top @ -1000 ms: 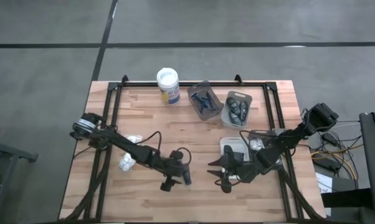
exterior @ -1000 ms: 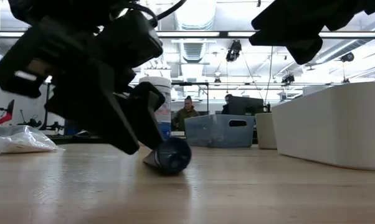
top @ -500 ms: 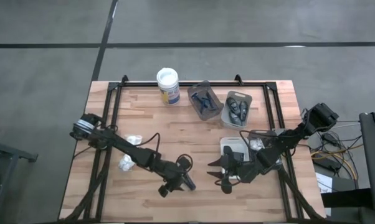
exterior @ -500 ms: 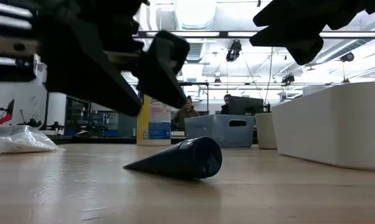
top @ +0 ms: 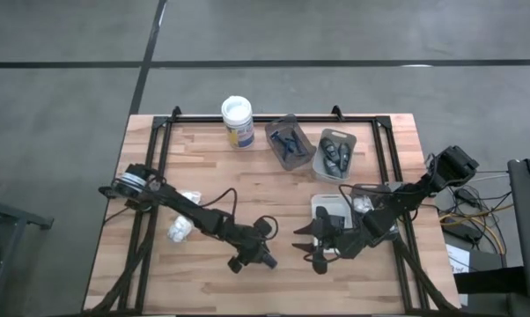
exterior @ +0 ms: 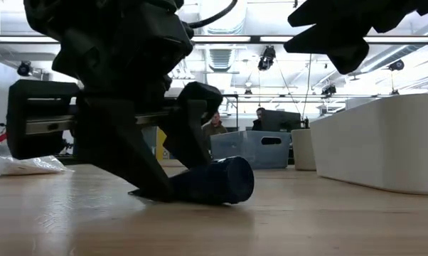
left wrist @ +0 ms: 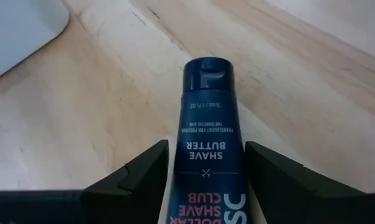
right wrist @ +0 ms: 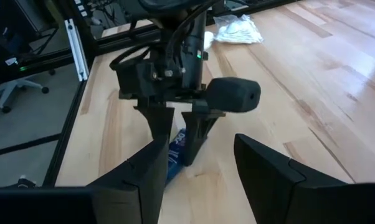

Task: Pick & Place Travel size toiletries
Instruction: Put the blue shaving cream into the white bin

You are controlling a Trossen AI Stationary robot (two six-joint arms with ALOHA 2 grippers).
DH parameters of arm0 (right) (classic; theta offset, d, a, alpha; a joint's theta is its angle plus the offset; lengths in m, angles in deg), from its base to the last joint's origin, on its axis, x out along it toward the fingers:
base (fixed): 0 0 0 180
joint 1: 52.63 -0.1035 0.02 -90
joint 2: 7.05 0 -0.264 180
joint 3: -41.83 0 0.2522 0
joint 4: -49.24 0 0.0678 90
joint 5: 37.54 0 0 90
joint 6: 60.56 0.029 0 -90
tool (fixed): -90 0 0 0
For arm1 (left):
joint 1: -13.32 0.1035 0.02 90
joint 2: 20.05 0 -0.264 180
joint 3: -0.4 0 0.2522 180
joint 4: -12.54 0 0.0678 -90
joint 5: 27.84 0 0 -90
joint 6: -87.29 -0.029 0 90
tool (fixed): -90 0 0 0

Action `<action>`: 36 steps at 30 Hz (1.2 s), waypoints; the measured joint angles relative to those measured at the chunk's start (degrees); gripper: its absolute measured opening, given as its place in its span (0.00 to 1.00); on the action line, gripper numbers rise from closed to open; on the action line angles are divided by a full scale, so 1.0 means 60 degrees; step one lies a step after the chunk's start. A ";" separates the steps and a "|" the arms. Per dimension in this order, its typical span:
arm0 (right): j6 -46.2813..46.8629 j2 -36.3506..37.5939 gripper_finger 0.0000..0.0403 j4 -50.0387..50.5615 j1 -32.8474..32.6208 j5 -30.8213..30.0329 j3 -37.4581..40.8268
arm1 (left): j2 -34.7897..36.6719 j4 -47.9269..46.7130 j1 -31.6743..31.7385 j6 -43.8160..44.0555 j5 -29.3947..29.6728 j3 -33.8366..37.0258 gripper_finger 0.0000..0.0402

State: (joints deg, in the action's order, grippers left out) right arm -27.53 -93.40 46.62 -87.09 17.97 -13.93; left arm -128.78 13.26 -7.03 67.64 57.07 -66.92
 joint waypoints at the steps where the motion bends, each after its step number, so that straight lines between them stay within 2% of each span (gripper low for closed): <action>1: 0.0002 0.0000 0.45 -0.0029 0.0000 -0.0003 0.0000 | -0.0009 0.0019 0.0008 0.0030 0.0001 0.0000 0.54; 8: 0.0002 0.0000 0.40 -0.0089 0.0019 -0.0013 0.0000 | -0.0017 0.0017 0.0021 0.0733 0.0004 0.0000 0.52; 19: 0.0002 0.0000 0.30 -0.0091 0.0039 -0.0017 0.0000 | -0.0025 0.0050 0.0217 0.0875 0.0077 0.0000 0.33; 24: 0.0000 0.0000 0.25 -0.0222 0.0042 -0.0054 0.0001 | 0.0008 -0.0044 0.0232 0.1160 0.0110 -0.0095 0.32; 30: -0.0026 0.0000 0.21 -0.0659 0.0089 -0.0610 0.0000 | 0.0068 -0.0023 0.0289 0.1202 0.0317 -0.0521 0.32; 33: -0.0031 0.0000 0.22 -0.0594 0.0118 -0.0530 0.0000 | 0.0182 -0.0021 0.0395 0.1150 0.0305 -0.0677 0.32; 36: -0.0031 0.0001 0.27 -0.0385 0.0120 -0.0366 0.0000 | 0.0590 -0.0254 0.0580 0.1042 -0.0371 -0.0692 0.32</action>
State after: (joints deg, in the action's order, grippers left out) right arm -27.72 -93.39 44.31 -86.37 15.77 -13.93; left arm -125.24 11.74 -3.55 73.89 54.85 -71.07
